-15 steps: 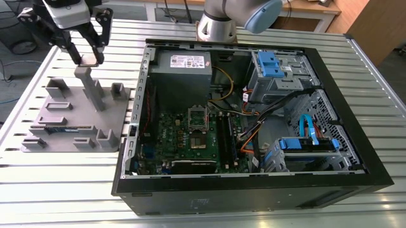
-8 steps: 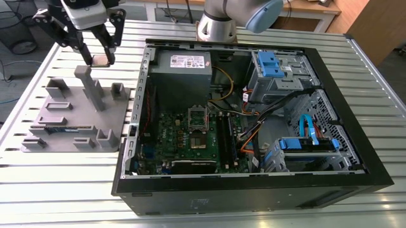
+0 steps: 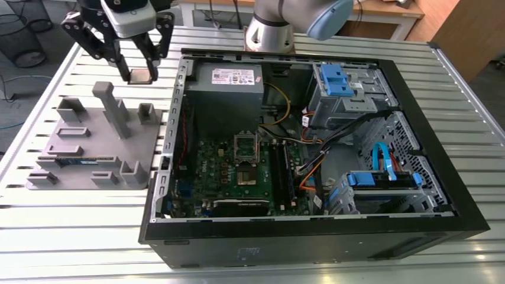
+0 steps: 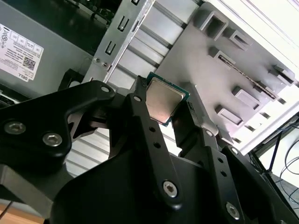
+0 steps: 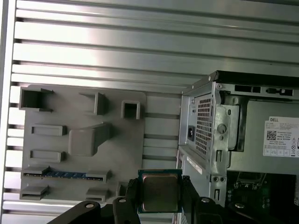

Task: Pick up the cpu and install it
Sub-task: 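Pick up the cpu and move it towards the insertion slot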

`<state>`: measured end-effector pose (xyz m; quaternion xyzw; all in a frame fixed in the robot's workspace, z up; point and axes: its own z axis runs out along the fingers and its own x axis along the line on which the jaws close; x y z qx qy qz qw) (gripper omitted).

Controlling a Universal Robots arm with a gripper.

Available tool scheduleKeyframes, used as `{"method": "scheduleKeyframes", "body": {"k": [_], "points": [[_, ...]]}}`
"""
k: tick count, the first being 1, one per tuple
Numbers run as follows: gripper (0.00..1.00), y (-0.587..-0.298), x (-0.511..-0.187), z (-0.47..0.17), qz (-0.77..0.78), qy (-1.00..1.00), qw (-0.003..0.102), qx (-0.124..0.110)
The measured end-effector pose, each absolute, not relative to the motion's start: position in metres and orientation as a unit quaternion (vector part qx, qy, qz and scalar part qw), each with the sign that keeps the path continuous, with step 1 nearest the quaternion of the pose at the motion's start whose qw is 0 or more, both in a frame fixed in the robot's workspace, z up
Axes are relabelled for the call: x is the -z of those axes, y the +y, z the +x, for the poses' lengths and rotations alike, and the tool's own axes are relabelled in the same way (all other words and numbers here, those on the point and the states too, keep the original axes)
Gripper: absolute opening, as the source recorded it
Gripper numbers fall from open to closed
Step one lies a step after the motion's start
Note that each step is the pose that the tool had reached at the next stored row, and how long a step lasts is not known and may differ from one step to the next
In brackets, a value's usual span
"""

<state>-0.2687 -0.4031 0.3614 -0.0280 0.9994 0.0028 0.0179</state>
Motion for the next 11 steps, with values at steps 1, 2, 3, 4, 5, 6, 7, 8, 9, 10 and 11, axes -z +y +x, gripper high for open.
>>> {"method": "scheduleKeyframes", "body": {"k": [1,2,3,4,5,6,7,8,9,10,11], "points": [[0.47,-0.403,-0.361,-0.265,-0.028,0.999,0.018,-0.003],[0.47,-0.403,-0.361,-0.262,-0.028,0.999,0.018,-0.003],[0.47,-0.403,-0.361,-0.259,-0.028,0.999,0.018,-0.003],[0.47,-0.403,-0.361,-0.256,-0.028,0.999,0.018,-0.003],[0.47,-0.403,-0.361,-0.253,-0.028,0.999,0.018,-0.003],[0.47,-0.403,-0.361,-0.249,-0.028,0.999,0.018,-0.003],[0.47,-0.403,-0.361,-0.246,-0.028,0.999,0.018,-0.003],[0.47,-0.403,-0.361,-0.243,-0.028,0.999,0.018,-0.003],[0.47,-0.403,-0.361,-0.240,-0.028,0.999,0.018,-0.003],[0.47,-0.403,-0.361,-0.236,-0.028,0.999,0.018,-0.003],[0.47,-0.403,-0.361,-0.233,-0.028,0.999,0.018,-0.003]]}}
